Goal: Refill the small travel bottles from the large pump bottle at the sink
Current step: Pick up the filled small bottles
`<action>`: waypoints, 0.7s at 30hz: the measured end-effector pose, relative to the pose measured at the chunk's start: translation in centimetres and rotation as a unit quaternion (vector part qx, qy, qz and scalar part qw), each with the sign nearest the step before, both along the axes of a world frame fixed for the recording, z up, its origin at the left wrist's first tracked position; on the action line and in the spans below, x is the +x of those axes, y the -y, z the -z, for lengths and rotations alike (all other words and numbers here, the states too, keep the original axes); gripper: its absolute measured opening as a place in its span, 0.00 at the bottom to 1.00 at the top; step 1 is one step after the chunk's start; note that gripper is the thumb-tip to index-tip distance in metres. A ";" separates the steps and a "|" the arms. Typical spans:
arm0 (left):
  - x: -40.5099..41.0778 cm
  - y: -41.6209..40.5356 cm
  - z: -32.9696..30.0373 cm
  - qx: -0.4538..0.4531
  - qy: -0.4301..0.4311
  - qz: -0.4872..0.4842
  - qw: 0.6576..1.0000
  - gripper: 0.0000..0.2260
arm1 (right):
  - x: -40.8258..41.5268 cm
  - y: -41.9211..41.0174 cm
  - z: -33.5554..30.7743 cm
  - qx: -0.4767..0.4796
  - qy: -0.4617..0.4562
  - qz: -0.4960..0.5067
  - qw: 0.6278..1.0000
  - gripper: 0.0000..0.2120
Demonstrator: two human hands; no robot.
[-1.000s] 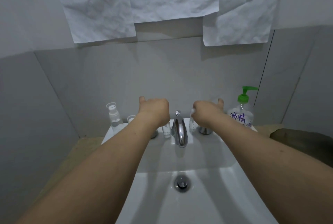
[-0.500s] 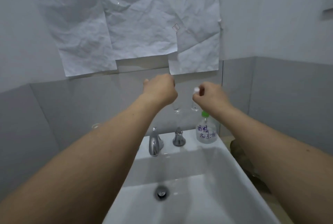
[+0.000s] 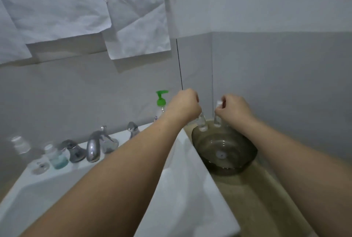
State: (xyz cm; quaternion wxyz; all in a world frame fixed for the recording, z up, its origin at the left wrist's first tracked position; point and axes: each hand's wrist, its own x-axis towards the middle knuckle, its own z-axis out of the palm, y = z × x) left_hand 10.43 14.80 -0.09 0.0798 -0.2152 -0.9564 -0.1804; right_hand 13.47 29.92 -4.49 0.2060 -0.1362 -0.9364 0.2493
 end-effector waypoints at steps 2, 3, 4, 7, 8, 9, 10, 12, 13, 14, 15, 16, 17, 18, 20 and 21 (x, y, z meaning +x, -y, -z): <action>-1.0 -1.6 2.3 -0.001 0.026 0.004 1.000 0.14 | -0.6 -1.4 2.3 -0.005 0.028 0.007 1.000 0.10; -1.4 -2.3 3.3 -0.005 0.035 0.005 0.999 0.14 | -0.8 -2.0 3.5 -0.010 0.038 0.009 0.999 0.10; -2.0 -3.0 4.4 -0.010 0.042 0.004 0.999 0.14 | -1.1 -2.6 4.7 -0.013 0.048 0.011 0.999 0.10; -3.3 -4.2 6.7 -0.033 0.052 0.002 0.998 0.14 | -2.0 -3.5 7.4 -0.025 0.067 0.014 0.997 0.11; -3.6 -4.4 7.3 -0.040 0.054 0.003 0.998 0.13 | -2.2 -3.6 7.9 -0.030 0.072 0.014 0.997 0.11; -4.2 -4.8 8.1 -0.048 0.058 0.002 0.997 0.13 | -2.8 -3.7 8.7 -0.033 0.080 0.011 0.996 0.12; -4.5 -4.9 8.5 -0.053 0.059 0.001 0.997 0.12 | -2.9 -3.6 9.1 -0.032 0.087 0.008 0.996 0.12; -5.4 -5.4 9.5 -0.064 0.064 -0.001 0.996 0.11 | -3.5 -3.4 10.1 -0.023 0.099 0.005 0.995 0.12; -5.7 -5.6 10.0 -0.069 0.067 -0.002 0.995 0.10 | -3.8 -3.3 10.6 -0.021 0.099 0.004 0.995 0.11; -6.1 -5.7 10.5 -0.076 0.071 -0.001 0.995 0.10 | -4.1 -3.2 11.1 -0.022 0.096 0.006 0.995 0.11; -6.2 -5.9 10.8 -0.080 0.073 0.000 0.994 0.09 | -4.3 -3.2 11.3 -0.023 0.089 0.009 0.996 0.11; -6.5 -6.0 11.3 -0.084 0.076 0.003 0.994 0.09 | -4.5 -3.2 11.6 -0.025 0.085 0.012 0.996 0.11; -6.7 -6.1 11.5 -0.085 0.079 0.005 0.993 0.08 | -4.6 -3.1 11.7 -0.025 0.080 0.015 0.996 0.11; -6.8 -6.2 11.8 -0.082 0.083 0.009 0.993 0.07 | -4.7 -3.2 11.8 -0.025 0.079 0.016 0.996 0.10; -7.0 -6.2 11.9 -0.073 0.090 0.012 0.993 0.06 | -4.7 -3.3 11.8 -0.025 0.079 0.021 0.996 0.10; -7.1 -6.3 11.9 -0.070 0.092 0.013 0.993 0.06 | -4.7 -3.4 11.9 -0.024 0.078 0.024 0.996 0.10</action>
